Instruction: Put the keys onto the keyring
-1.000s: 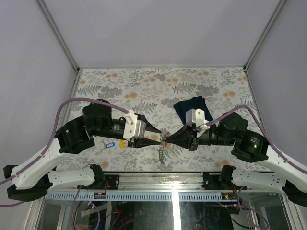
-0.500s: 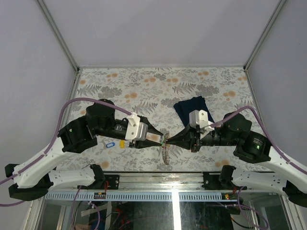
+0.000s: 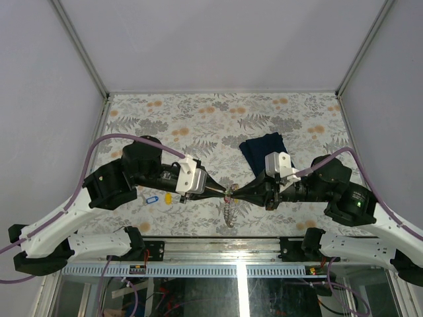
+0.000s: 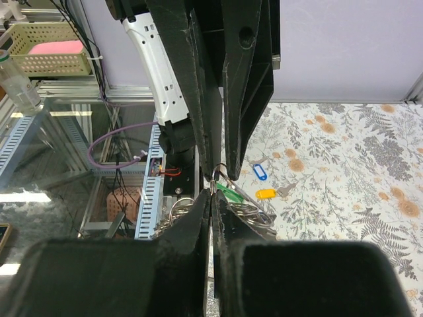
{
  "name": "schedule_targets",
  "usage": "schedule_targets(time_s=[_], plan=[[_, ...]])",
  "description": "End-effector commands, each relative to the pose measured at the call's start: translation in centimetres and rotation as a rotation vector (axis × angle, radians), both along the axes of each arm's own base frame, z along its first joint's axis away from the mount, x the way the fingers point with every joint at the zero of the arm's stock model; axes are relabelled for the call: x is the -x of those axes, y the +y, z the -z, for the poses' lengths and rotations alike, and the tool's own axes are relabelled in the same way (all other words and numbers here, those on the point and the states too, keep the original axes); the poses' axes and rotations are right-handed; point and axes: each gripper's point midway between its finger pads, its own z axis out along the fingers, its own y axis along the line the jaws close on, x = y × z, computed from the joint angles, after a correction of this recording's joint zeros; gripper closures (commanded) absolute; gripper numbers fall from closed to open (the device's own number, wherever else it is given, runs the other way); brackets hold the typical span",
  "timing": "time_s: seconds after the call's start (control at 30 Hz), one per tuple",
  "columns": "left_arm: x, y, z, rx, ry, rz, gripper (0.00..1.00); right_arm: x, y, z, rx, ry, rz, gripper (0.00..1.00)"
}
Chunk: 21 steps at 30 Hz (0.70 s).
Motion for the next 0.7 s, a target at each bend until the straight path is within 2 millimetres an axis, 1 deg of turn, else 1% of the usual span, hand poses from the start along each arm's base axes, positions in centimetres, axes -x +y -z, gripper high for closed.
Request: schedule_targets(time_s=[0.0, 0.13, 0.2, 0.37, 0.67], plan=[[0.2, -0.2, -1.6, 0.062, -0.046, 0.021, 0.87, 0.4, -0.4, -3.4, -0.113, -0.061, -0.011, 1.00], [0.1, -0.2, -2.0, 0.073, -0.051, 0.011, 0.97, 0.4, -0.4, -3.4, -0.114, -0.057, -0.012, 1.00], [0.1, -0.2, -2.1, 0.079, -0.052, 0.010, 1.00, 0.5, -0.4, -3.5, -0.118, -0.057, -0.014, 1.00], [0.1, -0.3, -2.4, 0.101, -0.048, 0.005, 1.00, 0.3, -0.6, -3.9, -0.139, -0.059, 0.004, 1.00], [0.1, -0.3, -2.4, 0.118, -0.038, -0.003, 1.00, -0.5, -1.1, -5.6, -0.249, -0.048, 0.069, 1.00]])
